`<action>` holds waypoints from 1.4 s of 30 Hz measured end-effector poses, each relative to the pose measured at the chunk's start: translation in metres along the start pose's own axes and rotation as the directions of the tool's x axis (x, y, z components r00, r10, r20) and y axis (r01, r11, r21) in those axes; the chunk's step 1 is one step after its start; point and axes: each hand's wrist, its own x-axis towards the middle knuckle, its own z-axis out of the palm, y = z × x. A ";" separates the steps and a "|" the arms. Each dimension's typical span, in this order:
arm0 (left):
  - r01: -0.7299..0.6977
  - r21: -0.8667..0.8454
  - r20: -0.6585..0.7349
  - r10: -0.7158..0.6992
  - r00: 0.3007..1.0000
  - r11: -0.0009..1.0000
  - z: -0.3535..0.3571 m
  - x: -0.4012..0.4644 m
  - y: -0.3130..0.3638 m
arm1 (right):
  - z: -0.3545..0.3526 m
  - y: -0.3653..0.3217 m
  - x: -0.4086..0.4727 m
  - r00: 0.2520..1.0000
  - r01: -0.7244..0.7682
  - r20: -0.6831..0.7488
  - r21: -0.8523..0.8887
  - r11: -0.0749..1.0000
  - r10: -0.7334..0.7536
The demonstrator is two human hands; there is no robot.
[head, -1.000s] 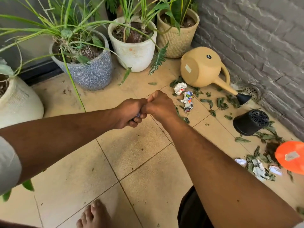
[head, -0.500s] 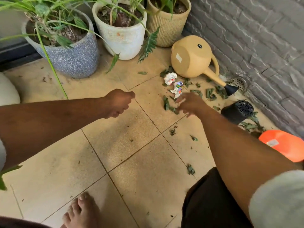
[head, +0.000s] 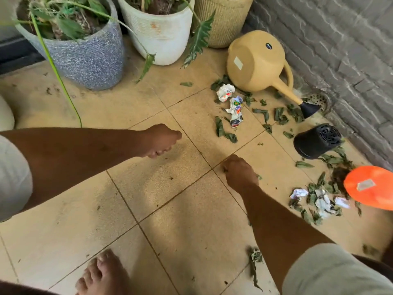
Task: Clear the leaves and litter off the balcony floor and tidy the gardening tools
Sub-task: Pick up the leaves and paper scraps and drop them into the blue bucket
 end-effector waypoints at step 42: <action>0.059 -0.084 -0.089 -0.066 0.994 0.995 -0.023 0.057 -0.008 | -0.055 -0.058 0.133 0.897 0.248 -0.371 -0.025 0.968 -0.240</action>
